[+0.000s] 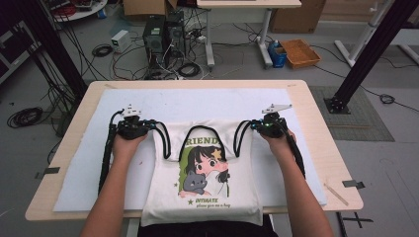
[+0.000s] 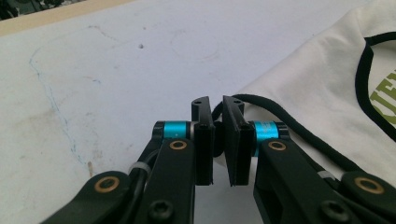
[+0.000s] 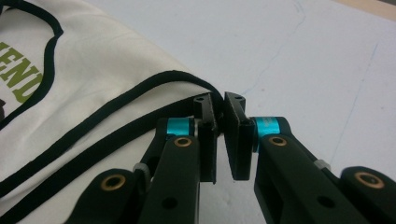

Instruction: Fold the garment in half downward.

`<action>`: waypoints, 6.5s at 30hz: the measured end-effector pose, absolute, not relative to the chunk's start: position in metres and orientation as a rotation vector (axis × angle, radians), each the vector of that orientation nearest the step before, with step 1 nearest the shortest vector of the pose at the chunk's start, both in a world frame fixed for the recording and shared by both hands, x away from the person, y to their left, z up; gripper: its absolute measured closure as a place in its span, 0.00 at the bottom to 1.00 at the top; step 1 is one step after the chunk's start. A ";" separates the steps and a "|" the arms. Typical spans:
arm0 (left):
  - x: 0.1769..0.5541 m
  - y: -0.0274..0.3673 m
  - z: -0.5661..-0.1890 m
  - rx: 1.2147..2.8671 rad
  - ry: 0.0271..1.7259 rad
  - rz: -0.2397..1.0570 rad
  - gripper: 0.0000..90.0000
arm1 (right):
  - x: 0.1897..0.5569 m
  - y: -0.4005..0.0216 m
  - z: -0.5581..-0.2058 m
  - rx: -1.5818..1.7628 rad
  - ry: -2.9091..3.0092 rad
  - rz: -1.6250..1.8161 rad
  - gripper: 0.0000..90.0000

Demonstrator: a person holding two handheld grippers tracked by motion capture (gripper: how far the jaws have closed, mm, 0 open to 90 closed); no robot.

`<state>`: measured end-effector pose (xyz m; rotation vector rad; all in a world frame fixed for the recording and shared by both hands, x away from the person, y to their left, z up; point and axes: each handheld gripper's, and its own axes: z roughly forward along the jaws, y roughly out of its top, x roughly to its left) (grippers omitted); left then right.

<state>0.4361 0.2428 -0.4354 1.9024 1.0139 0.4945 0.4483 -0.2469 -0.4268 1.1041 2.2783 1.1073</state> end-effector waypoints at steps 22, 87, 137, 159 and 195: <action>0.488 0.235 -0.408 1.906 1.057 0.505 0.92 | 0.494 -0.240 -0.400 1.157 2.219 1.088 0.94; 0.312 0.244 -0.419 1.881 0.666 0.396 0.91 | 0.325 -0.267 -0.417 0.806 2.324 1.322 0.93; 0.273 0.235 -0.451 2.086 0.706 0.243 0.89 | 0.284 -0.267 -0.445 0.708 2.524 1.204 0.95; 0.237 0.253 -0.437 1.978 0.631 0.128 0.97 | 0.234 -0.298 -0.427 0.687 2.433 1.298 0.96; 0.341 0.228 -0.431 1.969 0.910 0.317 0.33 | 0.347 -0.262 -0.424 0.931 2.394 1.299 0.36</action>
